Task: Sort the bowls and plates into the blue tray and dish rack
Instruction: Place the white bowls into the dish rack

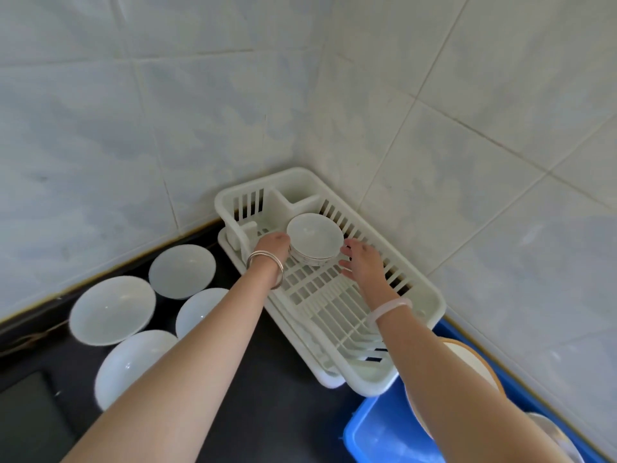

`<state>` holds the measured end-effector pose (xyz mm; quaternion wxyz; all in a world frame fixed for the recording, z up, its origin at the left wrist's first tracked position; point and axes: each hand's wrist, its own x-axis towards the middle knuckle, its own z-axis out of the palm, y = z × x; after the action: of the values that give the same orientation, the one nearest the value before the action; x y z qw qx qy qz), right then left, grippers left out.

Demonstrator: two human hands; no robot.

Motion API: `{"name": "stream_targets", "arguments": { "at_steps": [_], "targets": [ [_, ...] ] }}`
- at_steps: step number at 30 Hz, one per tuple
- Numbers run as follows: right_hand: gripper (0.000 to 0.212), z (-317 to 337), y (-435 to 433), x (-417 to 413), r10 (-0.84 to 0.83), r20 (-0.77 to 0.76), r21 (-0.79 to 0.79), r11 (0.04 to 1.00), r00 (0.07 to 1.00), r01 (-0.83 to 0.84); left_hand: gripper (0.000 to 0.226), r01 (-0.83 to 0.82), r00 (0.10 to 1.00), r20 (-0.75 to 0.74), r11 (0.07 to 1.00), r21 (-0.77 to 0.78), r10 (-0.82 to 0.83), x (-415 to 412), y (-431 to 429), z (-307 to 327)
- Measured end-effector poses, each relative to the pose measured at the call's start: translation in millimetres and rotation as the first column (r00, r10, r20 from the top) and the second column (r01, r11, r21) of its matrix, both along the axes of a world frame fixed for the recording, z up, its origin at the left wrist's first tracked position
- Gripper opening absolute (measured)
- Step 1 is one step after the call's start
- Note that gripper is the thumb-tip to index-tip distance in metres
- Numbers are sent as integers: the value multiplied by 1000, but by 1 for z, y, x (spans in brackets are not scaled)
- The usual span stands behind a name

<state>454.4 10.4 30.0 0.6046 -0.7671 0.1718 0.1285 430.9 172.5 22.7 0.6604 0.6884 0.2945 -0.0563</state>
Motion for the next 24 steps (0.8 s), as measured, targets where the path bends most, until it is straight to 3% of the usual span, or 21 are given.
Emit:
{"name": "stream_targets", "arguments": {
  "at_steps": [6, 13, 17, 20, 24],
  "targets": [
    [25, 28, 24, -67, 163, 80, -38, 986, 983, -160, 29, 37, 996, 73, 989, 143, -48, -83, 19, 28],
    [21, 15, 69, -154, 318, 1, -40, 947, 948, -317, 36, -46, 998, 61, 942, 334, 27, -195, 51, 13],
    [28, -16, 82, -183, 362, -15, -234, 905, 932, -355, 39, -90, 992, -43, 912, 401, 117, -249, 73, -15],
    [38, -34, 91, -188, 446, -93, -404, 800, 890, -444, 44, -128, 979, -78, 864, 487, 189, -274, 85, -35],
    [56, -53, 107, -182, 408, -214, -378, 803, 887, -461, 56, -223, 948, -95, 846, 484, 304, -286, 96, -55]
  ]
}}
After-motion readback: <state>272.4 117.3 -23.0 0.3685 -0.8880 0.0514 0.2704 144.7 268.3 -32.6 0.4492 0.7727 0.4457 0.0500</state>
